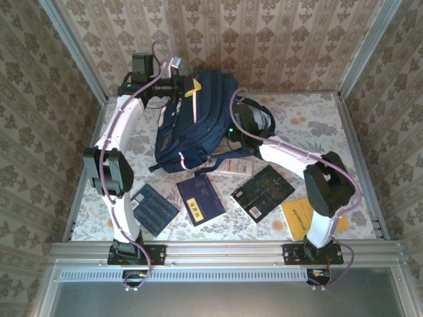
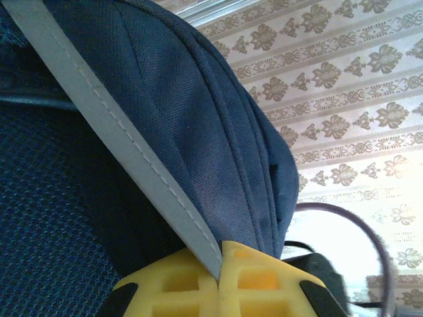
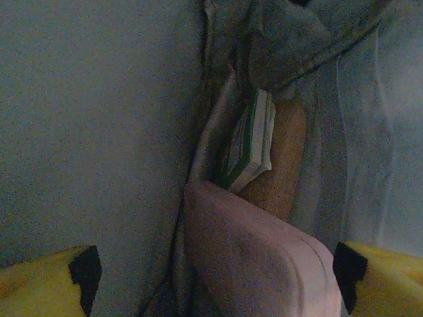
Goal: Pack the student bag
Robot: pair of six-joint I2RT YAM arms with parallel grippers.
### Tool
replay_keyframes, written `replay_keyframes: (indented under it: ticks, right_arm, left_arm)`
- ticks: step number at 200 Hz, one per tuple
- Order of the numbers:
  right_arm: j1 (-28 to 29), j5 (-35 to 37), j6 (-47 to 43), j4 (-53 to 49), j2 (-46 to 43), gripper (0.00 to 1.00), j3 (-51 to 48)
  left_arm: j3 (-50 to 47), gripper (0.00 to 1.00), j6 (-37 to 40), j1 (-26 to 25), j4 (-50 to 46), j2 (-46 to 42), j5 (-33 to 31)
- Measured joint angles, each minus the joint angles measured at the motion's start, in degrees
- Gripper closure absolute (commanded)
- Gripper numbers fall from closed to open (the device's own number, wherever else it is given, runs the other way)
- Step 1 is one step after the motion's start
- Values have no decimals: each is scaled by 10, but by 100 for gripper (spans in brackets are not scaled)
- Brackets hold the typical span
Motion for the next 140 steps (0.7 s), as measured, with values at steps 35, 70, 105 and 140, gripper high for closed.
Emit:
replay_keyframes:
  ticks: [35, 70, 105, 140]
  right_arm:
    - [-18, 19, -68, -74, -86, 0, -20]
    - [-43, 17, -93, -105, -187, 0, -104]
    - [-72, -30, -105, -109, -265, 0, -158]
    - [-91, -60, -124, -143, -275, 0, -174]
  left_arm:
    - [-30, 100, 23, 19, -11, -12, -7]
    - [-59, 100, 34, 38, -19, -32, -44]
    - [-56, 100, 45, 80, -14, -31, -118]
    - [21, 100, 80, 99, -50, 15, -198]
